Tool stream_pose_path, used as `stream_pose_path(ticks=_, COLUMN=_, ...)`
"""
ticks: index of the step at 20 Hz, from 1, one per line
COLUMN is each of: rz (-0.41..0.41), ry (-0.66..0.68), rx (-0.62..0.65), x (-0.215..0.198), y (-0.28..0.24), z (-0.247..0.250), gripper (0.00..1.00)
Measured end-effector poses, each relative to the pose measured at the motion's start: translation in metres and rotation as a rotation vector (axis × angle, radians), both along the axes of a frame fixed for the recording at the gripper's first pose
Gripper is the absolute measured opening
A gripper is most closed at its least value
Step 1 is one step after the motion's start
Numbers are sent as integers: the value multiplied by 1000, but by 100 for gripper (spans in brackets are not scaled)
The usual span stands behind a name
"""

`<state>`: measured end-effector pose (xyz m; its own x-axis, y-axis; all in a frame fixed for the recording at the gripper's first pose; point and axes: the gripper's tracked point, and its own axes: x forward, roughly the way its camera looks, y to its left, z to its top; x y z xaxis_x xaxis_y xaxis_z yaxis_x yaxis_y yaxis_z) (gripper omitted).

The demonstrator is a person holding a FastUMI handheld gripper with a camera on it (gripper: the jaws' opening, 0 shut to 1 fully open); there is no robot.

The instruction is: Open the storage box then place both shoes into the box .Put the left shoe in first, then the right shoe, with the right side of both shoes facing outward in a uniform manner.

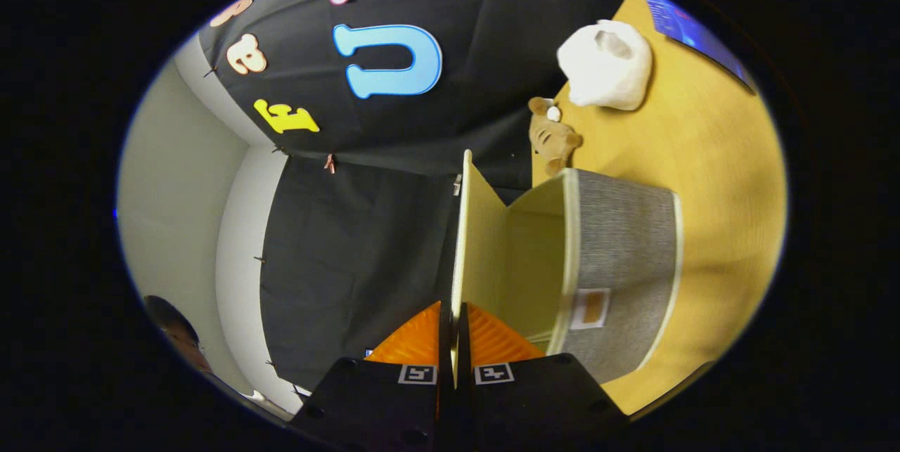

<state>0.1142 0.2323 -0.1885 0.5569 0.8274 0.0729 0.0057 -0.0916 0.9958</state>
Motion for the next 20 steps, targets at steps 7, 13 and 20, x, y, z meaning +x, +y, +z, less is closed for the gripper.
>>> stream_pose_path(ticks=7, rz=27, ry=-130, rx=-44, x=27, y=69, z=72, gripper=5)
stream_pose_path(ticks=13, rz=84, ry=-209, rx=-155, x=35, y=143, z=92, gripper=5)
stream_pose_path(ticks=20, rz=98, ry=-233, rx=-219, x=46, y=208, z=90, gripper=5)
